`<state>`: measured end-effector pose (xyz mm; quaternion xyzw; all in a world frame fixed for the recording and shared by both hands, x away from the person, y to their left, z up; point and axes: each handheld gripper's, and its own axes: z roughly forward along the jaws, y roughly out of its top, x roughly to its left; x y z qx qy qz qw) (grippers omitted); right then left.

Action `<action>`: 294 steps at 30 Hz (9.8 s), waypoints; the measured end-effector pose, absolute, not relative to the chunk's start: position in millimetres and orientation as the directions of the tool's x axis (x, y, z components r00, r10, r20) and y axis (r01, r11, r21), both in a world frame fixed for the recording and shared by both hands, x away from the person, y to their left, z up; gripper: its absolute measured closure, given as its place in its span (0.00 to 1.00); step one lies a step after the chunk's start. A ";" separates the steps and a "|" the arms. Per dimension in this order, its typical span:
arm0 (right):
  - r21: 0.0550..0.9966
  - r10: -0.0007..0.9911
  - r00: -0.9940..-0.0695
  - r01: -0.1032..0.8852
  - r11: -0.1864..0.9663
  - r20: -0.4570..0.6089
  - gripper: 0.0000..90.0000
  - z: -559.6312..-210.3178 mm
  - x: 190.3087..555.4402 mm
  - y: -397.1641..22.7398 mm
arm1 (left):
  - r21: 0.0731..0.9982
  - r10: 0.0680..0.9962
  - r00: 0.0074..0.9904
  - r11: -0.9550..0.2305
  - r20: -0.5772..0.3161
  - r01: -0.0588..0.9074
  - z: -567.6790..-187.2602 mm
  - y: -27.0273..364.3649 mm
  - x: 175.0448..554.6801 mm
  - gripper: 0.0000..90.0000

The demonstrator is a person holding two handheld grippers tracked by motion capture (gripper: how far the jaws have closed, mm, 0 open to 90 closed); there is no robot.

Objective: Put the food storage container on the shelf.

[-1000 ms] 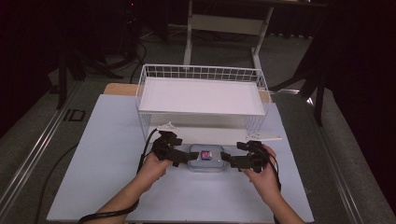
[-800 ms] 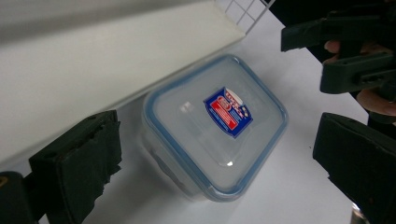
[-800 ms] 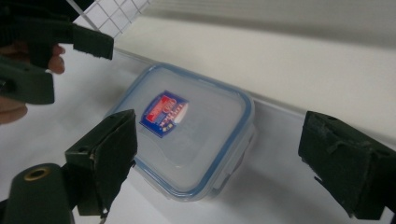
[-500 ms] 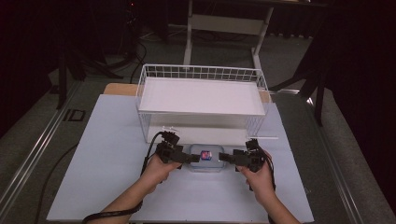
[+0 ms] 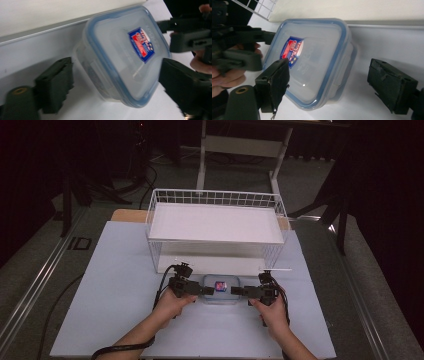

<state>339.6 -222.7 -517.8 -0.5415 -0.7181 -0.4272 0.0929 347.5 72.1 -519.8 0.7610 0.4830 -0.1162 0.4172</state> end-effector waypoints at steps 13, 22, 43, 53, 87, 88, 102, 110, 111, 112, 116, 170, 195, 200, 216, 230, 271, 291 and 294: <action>0.453 0.661 -0.362 0.891 0.037 0.658 0.36 -524.3 344.9 -220.4 | 0.470 0.614 0.470 -0.177 -0.634 0.865 -529.9 67.2 350.4 0.25; 0.423 0.666 -0.340 0.905 0.041 0.664 0.37 -523.8 342.8 -216.8 | 0.479 0.627 0.498 -0.217 -0.599 0.850 -519.8 67.8 349.3 0.38; 0.503 0.708 -0.414 0.859 0.096 0.572 0.41 -513.3 326.8 -211.5 | 0.579 0.674 0.541 -0.202 -0.503 0.790 -514.6 62.9 321.3 0.42; 0.535 0.712 -0.436 0.839 0.101 0.551 0.43 -509.7 321.8 -210.3 | 0.619 0.707 0.547 -0.196 -0.449 0.761 -508.6 62.0 309.4 0.49; 0.662 0.728 -0.495 0.746 0.075 0.475 0.43 -488.1 365.1 -184.6 | 0.710 0.744 0.545 -0.136 -0.387 0.691 -491.9 80.7 352.1 0.49; 0.663 0.727 -0.497 0.744 0.078 0.473 0.43 -489.8 366.3 -184.6 | 0.710 0.743 0.546 -0.139 -0.386 0.691 -493.0 80.4 353.3 0.49; 0.656 0.740 -0.478 0.752 0.066 0.473 0.41 -503.6 379.2 -179.8 | 0.712 0.752 0.533 -0.122 -0.388 0.691 -508.3 81.7 365.7 0.49; 0.660 0.741 -0.472 0.750 0.052 0.478 0.41 -507.0 385.3 -177.7 | 0.720 0.752 0.527 -0.101 -0.396 0.686 -508.8 84.9 370.7 0.49; 0.660 0.741 -0.473 0.749 0.054 0.477 0.41 -506.9 385.6 -177.8 | 0.726 0.752 0.532 -0.104 -0.391 0.680 -508.5 84.9 370.7 0.49; 0.663 0.740 -0.476 0.747 0.055 0.474 0.41 -506.6 385.8 -178.0 | 0.729 0.750 0.536 -0.106 -0.388 0.676 -508.6 85.0 371.0 0.49; 0.668 0.741 -0.477 0.742 0.053 0.472 0.41 -506.8 386.3 -178.1 | 0.737 0.745 0.546 -0.109 -0.383 0.667 -509.4 85.6 372.0 0.48; 0.793 0.789 -0.558 0.588 0.159 0.256 0.39 -480.2 345.3 -185.4 | 0.827 0.717 0.628 -0.131 -0.302 0.547 -479.4 110.0 325.6 0.40; 0.756 0.749 -0.631 0.586 0.290 0.201 1.00 -494.7 330.1 -153.4 | 0.878 0.657 0.712 -0.159 -0.247 0.452 -491.8 146.7 275.9 0.01; 0.754 0.760 -0.626 0.581 0.307 0.174 1.00 -501.5 335.4 -146.9 | 0.888 0.657 0.724 -0.181 -0.211 0.423 -493.5 146.9 273.1 0.01; 0.756 0.775 -0.608 0.585 0.292 0.172 1.00 -514.1 355.8 -134.1 | 0.892 0.681 0.715 -0.214 -0.156 0.398 -501.2 146.5 275.2 0.01; 0.767 0.787 -0.591 0.582 0.268 0.174 1.00 -515.8 370.9 -118.9 | 0.897 0.686 0.710 -0.200 -0.160 0.395 -501.0 148.2 273.6 0.01; 0.811 0.766 -0.634 0.501 0.302 0.106 0.80 -495.7 349.4 -150.0 | 0.929 0.609 0.778 -0.179 -0.153 0.324 -497.8 139.9 267.3 0.01; 0.870 0.696 -0.706 0.417 0.263 0.128 0.16 -476.1 292.4 -201.4 | 0.929 0.538 0.831 -0.218 -0.143 0.301 -477.6 132.7 257.9 0.01; 0.874 0.690 -0.713 0.410 0.262 0.127 0.16 -474.5 287.3 -210.6 | 0.926 0.545 0.827 -0.223 -0.140 0.303 -477.9 136.1 255.3 0.01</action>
